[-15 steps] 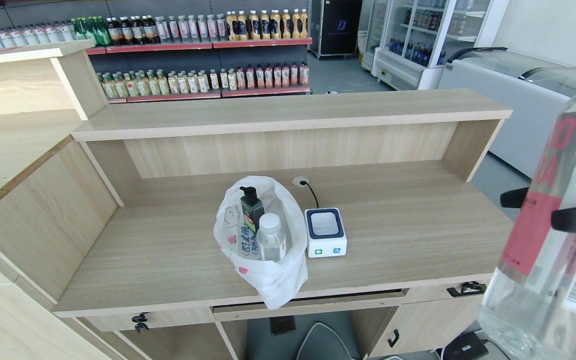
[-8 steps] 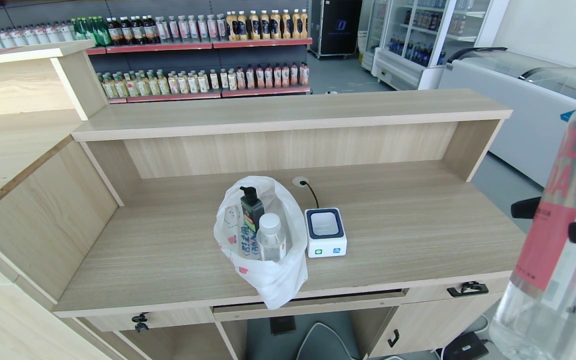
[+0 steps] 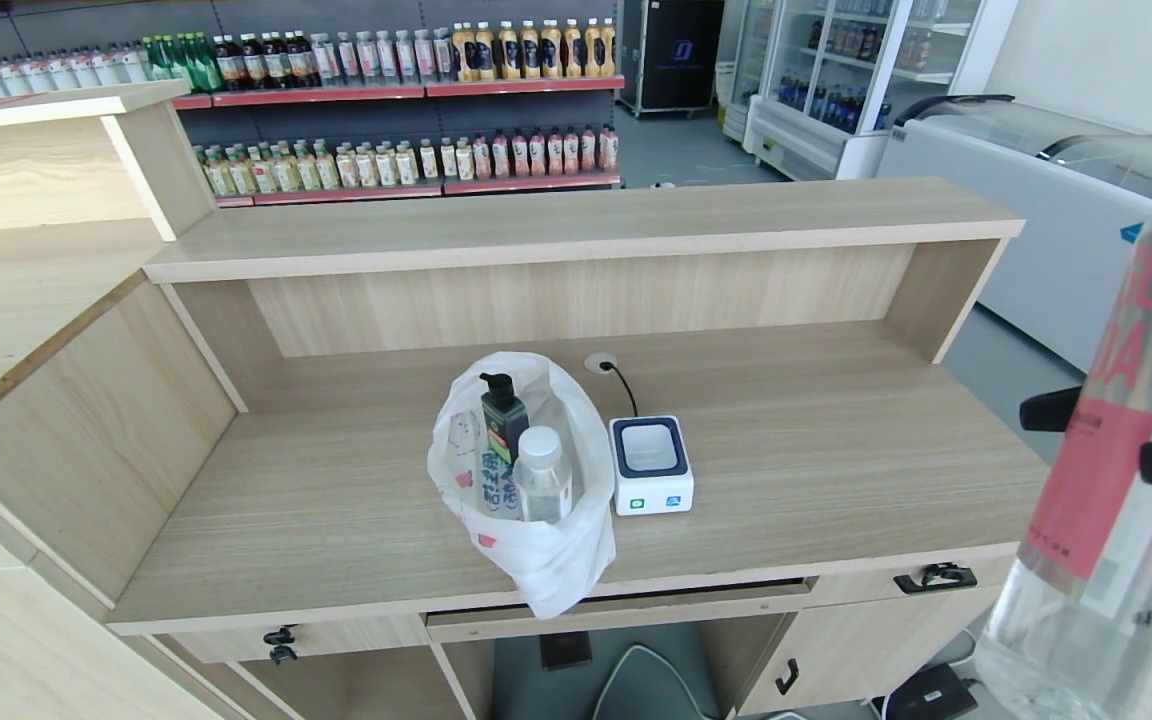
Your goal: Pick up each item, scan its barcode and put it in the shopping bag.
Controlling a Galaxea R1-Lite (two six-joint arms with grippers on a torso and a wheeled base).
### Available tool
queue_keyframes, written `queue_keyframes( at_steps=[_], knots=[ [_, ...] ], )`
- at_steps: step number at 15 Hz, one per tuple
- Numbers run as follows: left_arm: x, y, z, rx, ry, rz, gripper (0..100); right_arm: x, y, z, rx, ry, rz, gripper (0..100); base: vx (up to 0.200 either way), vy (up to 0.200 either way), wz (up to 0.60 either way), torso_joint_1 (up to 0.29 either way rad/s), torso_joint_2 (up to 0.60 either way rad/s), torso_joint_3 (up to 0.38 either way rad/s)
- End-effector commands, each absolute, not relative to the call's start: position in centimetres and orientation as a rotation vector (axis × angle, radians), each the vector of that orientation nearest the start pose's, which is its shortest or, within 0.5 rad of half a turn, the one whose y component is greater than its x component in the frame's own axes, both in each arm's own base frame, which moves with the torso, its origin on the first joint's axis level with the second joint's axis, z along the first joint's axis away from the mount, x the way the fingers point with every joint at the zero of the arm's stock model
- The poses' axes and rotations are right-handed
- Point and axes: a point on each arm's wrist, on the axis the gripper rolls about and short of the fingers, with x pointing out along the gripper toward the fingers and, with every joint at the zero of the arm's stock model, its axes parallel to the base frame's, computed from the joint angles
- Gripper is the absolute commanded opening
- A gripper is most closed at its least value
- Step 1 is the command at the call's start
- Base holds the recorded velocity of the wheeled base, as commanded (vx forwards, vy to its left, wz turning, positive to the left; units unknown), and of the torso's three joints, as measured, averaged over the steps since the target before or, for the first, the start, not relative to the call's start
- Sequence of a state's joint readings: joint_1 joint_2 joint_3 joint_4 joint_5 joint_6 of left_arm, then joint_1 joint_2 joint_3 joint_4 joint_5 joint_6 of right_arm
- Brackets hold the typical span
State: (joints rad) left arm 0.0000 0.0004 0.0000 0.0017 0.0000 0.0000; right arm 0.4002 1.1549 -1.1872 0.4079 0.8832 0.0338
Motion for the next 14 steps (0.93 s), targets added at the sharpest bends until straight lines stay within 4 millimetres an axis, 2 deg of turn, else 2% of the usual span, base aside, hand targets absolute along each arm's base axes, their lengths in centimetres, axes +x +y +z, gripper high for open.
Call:
queue_keyframes(
  at_steps=[1, 4, 6, 8, 11, 12, 13, 14],
  knots=[
    [-2.3, 0.0, 7.5, 0.000, 0.002, 0.000, 100, 12.3, 7.1, 32.0, 0.126, 0.418, 1.264, 0, 0.000, 0.000, 0.00, 0.000, 0.00, 0.000],
    [-2.3, 0.0, 7.5, 0.000, 0.002, 0.000, 100, 12.2, 7.1, 32.1, 0.120, 0.411, 1.259, 0, 0.000, 0.000, 0.00, 0.000, 0.00, 0.000],
    [-2.3, 0.0, 7.5, 0.000, 0.002, 0.000, 100, 12.8, 6.9, 32.2, 0.016, 0.338, 1.209, 0, 0.000, 0.000, 0.00, 0.000, 0.00, 0.000],
    [-2.3, 0.0, 7.5, 0.000, 0.002, 0.000, 100, 15.6, 6.3, 31.1, -0.209, 0.215, 1.065, 0, 0.000, 0.000, 0.00, 0.000, 0.00, 0.000],
    [-2.3, 0.0, 7.5, 0.000, 0.003, 0.000, 100, 21.7, 3.2, 27.4, -0.561, 0.027, 0.873, 0, 0.000, 0.000, 0.00, 0.000, 0.00, 0.000],
    [-2.3, 0.0, 7.5, 0.000, 0.003, 0.000, 100, 21.7, 3.2, 27.4, -0.561, 0.027, 0.873, 0, 0.000, 0.000, 0.00, 0.000, 0.00, 0.000],
    [-2.3, 0.0, 7.5, 0.000, 0.002, 0.000, 100, 24.0, 1.5, 25.0, -0.729, -0.051, 0.793, 0, 0.000, 0.000, 0.00, 0.000, 0.00, 0.000],
    [-2.3, 0.0, 7.5, 0.000, 0.002, 0.000, 100, 25.4, 0.3, 23.5, -0.845, -0.105, 0.739, 0, 0.000, 0.000, 0.00, 0.000, 0.00, 0.000]
  ],
)
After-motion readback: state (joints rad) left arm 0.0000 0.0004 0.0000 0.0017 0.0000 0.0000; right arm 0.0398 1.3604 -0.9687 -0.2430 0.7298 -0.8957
